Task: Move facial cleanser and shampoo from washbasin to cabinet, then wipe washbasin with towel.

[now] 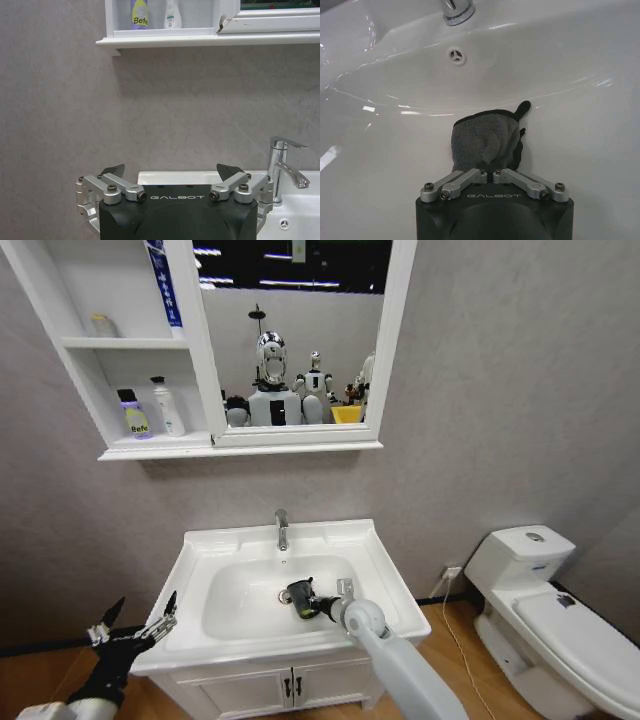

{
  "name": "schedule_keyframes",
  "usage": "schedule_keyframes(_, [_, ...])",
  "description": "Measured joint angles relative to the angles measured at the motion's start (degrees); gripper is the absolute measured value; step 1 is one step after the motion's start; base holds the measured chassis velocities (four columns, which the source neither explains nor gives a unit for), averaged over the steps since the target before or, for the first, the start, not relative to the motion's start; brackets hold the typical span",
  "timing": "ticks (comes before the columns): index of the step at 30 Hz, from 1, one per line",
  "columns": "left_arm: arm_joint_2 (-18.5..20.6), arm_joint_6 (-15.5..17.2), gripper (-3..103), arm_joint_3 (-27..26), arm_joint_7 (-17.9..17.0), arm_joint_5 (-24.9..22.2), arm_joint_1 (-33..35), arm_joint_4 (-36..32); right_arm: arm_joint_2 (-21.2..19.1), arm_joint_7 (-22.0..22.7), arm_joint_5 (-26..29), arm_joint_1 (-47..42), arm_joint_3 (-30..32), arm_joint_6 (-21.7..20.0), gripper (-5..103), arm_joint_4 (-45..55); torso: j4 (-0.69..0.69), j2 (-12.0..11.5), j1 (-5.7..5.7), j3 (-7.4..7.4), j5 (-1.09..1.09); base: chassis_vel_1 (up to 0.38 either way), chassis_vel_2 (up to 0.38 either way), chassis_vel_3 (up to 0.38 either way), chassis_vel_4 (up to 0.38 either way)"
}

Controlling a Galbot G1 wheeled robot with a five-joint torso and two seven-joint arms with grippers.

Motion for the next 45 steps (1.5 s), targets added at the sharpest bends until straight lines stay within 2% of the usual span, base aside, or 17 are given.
schedule_keyframes(20, [0.0,0.0,100,0.0,0.0,0.0,0.0,0.0,5.6,-8.9,0.4,5.9,-8.1,4.1,0,-6.2,0.0,0.0,0.0,0.0,-0.01,0.0,0.0,0.0,0.0])
schedule_keyframes(30, [0.0,0.0,100,0.0,0.0,0.0,0.0,0.0,6.1,-8.2,0.0,6.1,-6.4,4.3,0,-9.4,0.0,0.0,0.0,0.0,0.0,0.0,0.0,0.0,0.0])
schedule_keyframes(36, [0.0,0.0,100,0.0,0.0,0.0,0.0,0.0,4.5,-3.2,3.3,5.0,-4.6,1.6,0,-7.4,0.0,0.0,0.0,0.0,0.01,0.0,0.0,0.0,0.0])
schedule_keyframes(45, [0.0,0.0,100,0.0,0.0,0.0,0.0,0.0,1.7,-0.4,3.7,1.1,-0.4,0.4,0,-1.8,-0.01,0.0,0.0,0.0,0.01,0.0,0.0,0.0,0.0])
